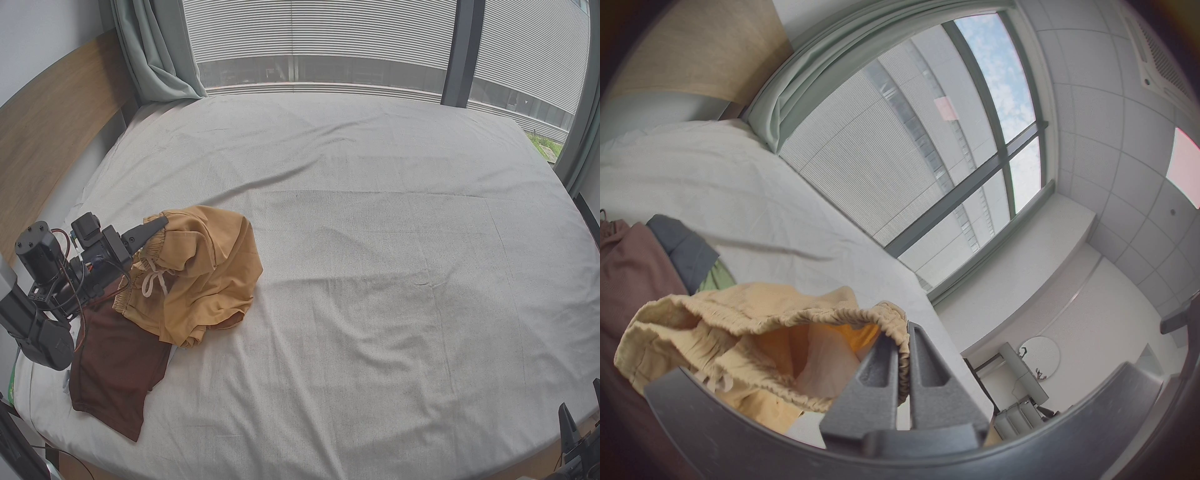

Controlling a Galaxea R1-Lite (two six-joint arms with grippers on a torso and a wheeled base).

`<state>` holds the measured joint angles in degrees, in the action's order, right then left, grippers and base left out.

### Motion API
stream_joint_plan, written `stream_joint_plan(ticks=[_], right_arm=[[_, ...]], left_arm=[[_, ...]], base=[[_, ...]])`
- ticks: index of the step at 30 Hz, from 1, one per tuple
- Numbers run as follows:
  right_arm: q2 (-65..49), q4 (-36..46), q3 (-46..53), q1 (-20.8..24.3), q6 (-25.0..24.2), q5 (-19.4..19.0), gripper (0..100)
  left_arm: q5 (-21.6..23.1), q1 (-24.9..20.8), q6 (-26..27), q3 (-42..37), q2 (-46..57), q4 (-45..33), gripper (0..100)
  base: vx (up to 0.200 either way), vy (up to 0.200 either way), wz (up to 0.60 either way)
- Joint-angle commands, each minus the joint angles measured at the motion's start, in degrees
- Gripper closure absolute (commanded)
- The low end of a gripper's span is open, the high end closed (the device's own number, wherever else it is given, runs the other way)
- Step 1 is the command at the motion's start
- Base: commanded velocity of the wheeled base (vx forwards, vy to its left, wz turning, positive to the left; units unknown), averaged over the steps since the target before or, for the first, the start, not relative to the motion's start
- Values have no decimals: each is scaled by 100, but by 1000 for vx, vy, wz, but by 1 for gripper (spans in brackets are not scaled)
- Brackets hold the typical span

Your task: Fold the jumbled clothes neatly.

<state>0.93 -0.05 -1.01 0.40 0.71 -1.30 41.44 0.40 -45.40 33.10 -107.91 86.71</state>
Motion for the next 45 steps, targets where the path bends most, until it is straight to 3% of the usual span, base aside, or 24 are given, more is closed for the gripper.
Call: stream_joint_plan(ticks=[1,6,7,10,20,28,34,45], right_arm=[[-93,-4,101,-5,0,-1,0],[-93,-4,101,4,0,-1,0],[-93,-4,101,-5,0,-1,0],[-93,-4,101,-5,0,-1,0],[-93,-4,101,4,0,-1,0],[-93,-4,101,4,0,-1,0],[-93,-4,101,4,0,-1,0],[-93,-4,101,-5,0,-1,0]], left_arm=[[-48,-102,-206,-14,-151,197,100],[-426,-348,-452,-5,-151,197,100],[-751,-524,-496,4,-151,197,100],[-1085,-743,-567,21,-142,197,100],[-1876,-1253,-874,136,33,197,100],[-1964,-1429,-1112,153,68,197,100],[-2465,-1693,-1446,285,174,197,100],[-2693,-2027,-1604,285,174,197,100]], base=[[0,0,0],[0,0,0],[0,0,0],[0,0,0],[0,0,0],[0,0,0],[0,0,0],[0,0,0]])
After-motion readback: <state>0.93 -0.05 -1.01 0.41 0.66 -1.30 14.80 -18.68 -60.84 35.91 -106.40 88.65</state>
